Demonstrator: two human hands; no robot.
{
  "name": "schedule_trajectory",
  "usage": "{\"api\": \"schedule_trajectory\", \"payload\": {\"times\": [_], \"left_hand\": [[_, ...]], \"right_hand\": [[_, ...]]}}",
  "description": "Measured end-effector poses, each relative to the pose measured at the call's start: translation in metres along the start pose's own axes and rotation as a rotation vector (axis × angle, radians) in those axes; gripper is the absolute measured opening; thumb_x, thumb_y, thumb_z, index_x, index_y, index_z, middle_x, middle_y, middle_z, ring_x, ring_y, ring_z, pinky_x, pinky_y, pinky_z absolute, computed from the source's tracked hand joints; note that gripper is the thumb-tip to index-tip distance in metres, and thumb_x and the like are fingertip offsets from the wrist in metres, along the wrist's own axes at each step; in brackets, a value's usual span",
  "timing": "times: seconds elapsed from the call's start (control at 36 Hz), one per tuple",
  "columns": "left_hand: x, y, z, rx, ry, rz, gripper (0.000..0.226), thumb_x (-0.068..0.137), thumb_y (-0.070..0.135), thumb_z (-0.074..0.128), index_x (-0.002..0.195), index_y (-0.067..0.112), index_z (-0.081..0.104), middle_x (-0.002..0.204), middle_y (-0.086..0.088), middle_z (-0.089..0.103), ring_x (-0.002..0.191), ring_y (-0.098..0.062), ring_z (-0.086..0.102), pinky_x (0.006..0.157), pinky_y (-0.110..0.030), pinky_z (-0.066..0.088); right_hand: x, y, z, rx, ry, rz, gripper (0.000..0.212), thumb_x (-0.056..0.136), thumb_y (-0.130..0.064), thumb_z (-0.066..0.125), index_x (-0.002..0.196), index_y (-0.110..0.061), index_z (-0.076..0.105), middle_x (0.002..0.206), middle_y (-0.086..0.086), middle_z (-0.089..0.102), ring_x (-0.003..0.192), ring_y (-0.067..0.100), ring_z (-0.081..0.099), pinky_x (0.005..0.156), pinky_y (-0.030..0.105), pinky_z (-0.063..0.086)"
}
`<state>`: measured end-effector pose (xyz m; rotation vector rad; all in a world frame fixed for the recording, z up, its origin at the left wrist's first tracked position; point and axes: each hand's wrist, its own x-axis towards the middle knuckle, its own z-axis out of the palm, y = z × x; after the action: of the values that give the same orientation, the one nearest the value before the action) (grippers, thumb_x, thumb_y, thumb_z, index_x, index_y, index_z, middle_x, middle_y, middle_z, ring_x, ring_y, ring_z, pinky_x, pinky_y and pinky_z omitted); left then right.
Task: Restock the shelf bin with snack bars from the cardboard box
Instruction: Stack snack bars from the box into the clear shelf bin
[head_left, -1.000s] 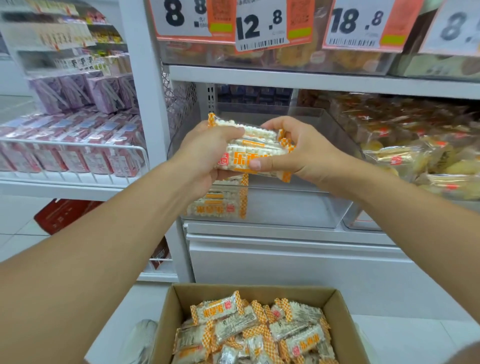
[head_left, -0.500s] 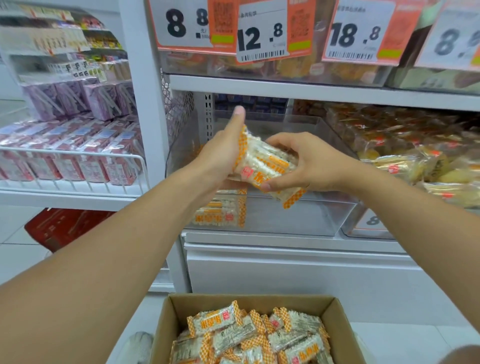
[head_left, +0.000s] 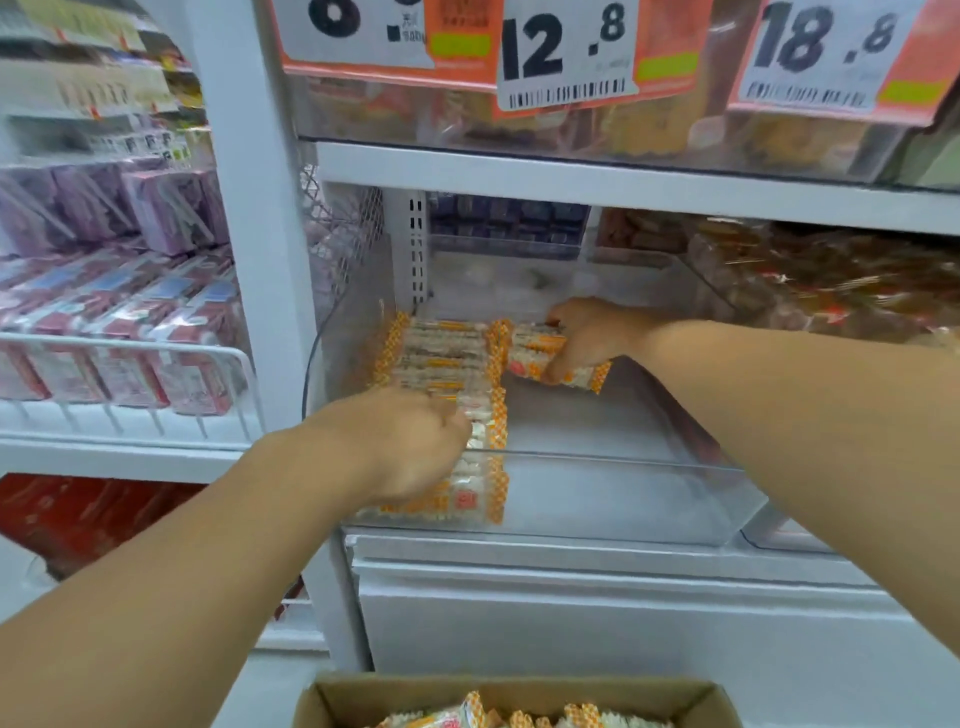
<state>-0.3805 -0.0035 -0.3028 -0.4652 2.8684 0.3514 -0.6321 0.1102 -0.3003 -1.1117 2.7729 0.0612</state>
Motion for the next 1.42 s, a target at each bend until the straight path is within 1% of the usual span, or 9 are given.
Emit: {"api": "schedule_trajectory", "payload": {"times": [0.06, 0.17, 0.33, 0.47, 0.64, 0.86, 1.19, 1.31, 1.42], "left_hand": [[0.001, 0.002, -0.001, -0.003, 0.001, -0.027, 0.041, 0.107, 0.039, 0.019, 0.076, 0.022, 0.039, 0.131, -0.011, 0.057, 0.111, -0.026, 0.049, 0.098, -0.035, 0.039], [0.003, 0.005, -0.004, 0.017, 0.010, -0.030, 0.034, 0.106, 0.039, 0.021, 0.086, 0.023, 0.042, 0.135, -0.009, 0.055, 0.117, -0.027, 0.048, 0.099, -0.034, 0.039], [-0.001, 0.009, -0.007, 0.088, -0.010, -0.056, 0.044, 0.104, 0.044, 0.018, 0.104, 0.019, 0.054, 0.141, -0.006, 0.053, 0.123, -0.028, 0.049, 0.105, -0.041, 0.041], [-0.003, 0.009, -0.005, 0.080, -0.012, -0.080, 0.045, 0.104, 0.049, 0.015, 0.085, 0.020, 0.043, 0.139, -0.006, 0.053, 0.124, -0.029, 0.049, 0.106, -0.043, 0.040], [-0.002, 0.002, -0.001, 0.007, 0.015, -0.054, 0.053, 0.096, 0.052, 0.019, 0.121, 0.027, 0.060, 0.153, 0.000, 0.046, 0.136, -0.026, 0.043, 0.112, -0.046, 0.036], [0.002, 0.002, 0.000, -0.046, 0.063, -0.051, 0.073, 0.082, 0.055, 0.021, 0.149, 0.036, 0.039, 0.163, -0.001, 0.029, 0.147, -0.025, 0.031, 0.118, -0.045, 0.031], [-0.002, 0.003, 0.000, -0.058, 0.087, -0.053, 0.071, 0.079, 0.053, 0.023, 0.141, 0.032, 0.051, 0.157, 0.001, 0.041, 0.141, -0.024, 0.039, 0.114, -0.045, 0.036], [-0.002, 0.003, -0.001, -0.057, 0.088, -0.047, 0.067, 0.084, 0.053, 0.025, 0.142, 0.031, 0.050, 0.157, 0.001, 0.041, 0.141, -0.025, 0.039, 0.115, -0.045, 0.035], [-0.002, 0.004, 0.000, -0.058, 0.094, -0.046, 0.068, 0.085, 0.055, 0.024, 0.141, 0.030, 0.052, 0.156, 0.000, 0.043, 0.140, -0.026, 0.041, 0.114, -0.045, 0.036]], "right_hand": [[0.008, 0.000, 0.000, -0.041, -0.047, -0.015, 0.099, 0.065, -0.065, 0.082, 0.145, -0.020, 0.044, 0.142, 0.004, 0.051, 0.120, 0.025, 0.053, 0.089, 0.032, 0.046], [0.006, 0.002, 0.003, -0.164, -0.027, -0.019, 0.105, 0.061, -0.080, 0.075, 0.147, -0.028, 0.043, 0.145, 0.009, 0.044, 0.127, 0.033, 0.046, 0.100, 0.044, 0.046], [-0.006, 0.001, 0.003, -0.155, 0.137, -0.027, 0.106, 0.064, -0.057, 0.088, 0.152, -0.033, 0.035, 0.151, 0.008, 0.038, 0.130, 0.037, 0.046, 0.087, 0.042, 0.046], [-0.009, -0.005, 0.009, -0.087, 0.100, 0.045, 0.088, 0.068, -0.038, 0.091, 0.143, -0.023, 0.047, 0.137, 0.012, 0.051, 0.113, 0.036, 0.059, 0.089, 0.041, 0.053], [-0.006, -0.010, 0.018, 0.107, 0.148, 0.054, 0.091, 0.068, -0.028, 0.093, 0.146, -0.016, 0.048, 0.140, 0.014, 0.052, 0.124, 0.033, 0.053, 0.093, 0.034, 0.051], [-0.007, -0.019, 0.025, 0.223, 0.213, -0.024, 0.083, 0.071, -0.021, 0.091, 0.144, -0.011, 0.053, 0.146, 0.011, 0.052, 0.134, 0.028, 0.048, 0.104, 0.027, 0.039], [-0.013, -0.019, 0.006, 0.119, 0.163, 0.058, 0.094, 0.070, -0.033, 0.092, 0.150, -0.021, 0.043, 0.153, 0.014, 0.037, 0.136, 0.034, 0.044, 0.106, 0.037, 0.041], [-0.031, -0.024, -0.010, 0.085, 0.207, 0.061, 0.077, 0.077, -0.029, 0.087, 0.143, -0.014, 0.051, 0.150, 0.011, 0.045, 0.134, 0.031, 0.047, 0.103, 0.035, 0.042], [-0.046, -0.040, -0.017, 0.275, 0.194, 0.140, 0.033, 0.093, -0.035, 0.071, 0.109, -0.006, 0.067, 0.104, 0.011, 0.073, 0.087, 0.023, 0.074, 0.081, 0.034, 0.059]]}}
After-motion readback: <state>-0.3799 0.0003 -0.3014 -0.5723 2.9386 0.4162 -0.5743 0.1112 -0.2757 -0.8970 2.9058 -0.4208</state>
